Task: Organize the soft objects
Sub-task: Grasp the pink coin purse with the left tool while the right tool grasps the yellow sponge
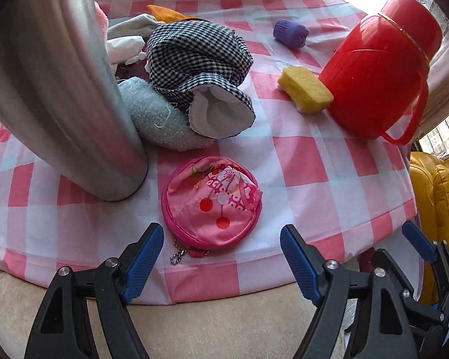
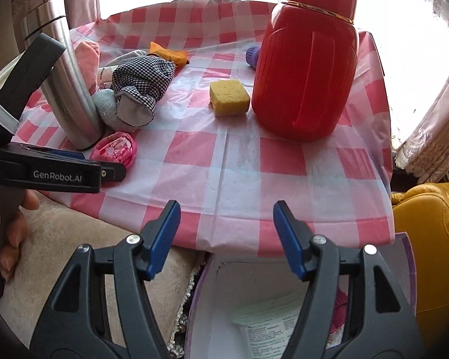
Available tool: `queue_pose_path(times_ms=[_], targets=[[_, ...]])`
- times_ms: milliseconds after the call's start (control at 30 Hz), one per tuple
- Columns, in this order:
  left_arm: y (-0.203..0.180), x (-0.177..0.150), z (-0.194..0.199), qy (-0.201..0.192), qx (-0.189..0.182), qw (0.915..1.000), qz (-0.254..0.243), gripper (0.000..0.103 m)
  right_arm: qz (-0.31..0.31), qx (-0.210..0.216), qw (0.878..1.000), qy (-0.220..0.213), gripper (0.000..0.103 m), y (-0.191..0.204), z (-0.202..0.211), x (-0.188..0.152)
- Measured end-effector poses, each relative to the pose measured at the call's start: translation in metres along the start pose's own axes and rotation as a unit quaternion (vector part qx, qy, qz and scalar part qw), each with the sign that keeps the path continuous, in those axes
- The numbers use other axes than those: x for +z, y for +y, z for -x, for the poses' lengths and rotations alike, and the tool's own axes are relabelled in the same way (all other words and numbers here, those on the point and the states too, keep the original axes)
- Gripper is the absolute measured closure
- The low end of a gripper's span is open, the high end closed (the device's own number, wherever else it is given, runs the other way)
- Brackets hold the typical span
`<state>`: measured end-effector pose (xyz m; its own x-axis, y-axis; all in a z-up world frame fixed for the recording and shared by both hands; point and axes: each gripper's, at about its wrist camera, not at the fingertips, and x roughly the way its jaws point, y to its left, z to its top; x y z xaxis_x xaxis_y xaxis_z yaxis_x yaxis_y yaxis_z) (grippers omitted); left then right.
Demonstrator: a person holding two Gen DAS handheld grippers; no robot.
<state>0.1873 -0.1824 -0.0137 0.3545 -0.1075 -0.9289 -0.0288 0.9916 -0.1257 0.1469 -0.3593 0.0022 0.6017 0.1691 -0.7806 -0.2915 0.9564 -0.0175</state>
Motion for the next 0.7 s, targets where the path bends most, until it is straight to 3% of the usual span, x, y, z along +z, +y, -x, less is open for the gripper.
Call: queue_pose_path(times_ms=[300,700], targets=[[0.0,0.014,-0.02,0.005,-0.002,1.0,0.001,0.038,0.091,-0.056,0.994,-0.005,0.035,0.022,-0.023,0.027],[0.006,0.004,-0.015,-0.007,-0.033,0.9994,0.008,0.042,0.21,-0.095,0.973,0.005,0.036,0.047,-0.065,0.067]])
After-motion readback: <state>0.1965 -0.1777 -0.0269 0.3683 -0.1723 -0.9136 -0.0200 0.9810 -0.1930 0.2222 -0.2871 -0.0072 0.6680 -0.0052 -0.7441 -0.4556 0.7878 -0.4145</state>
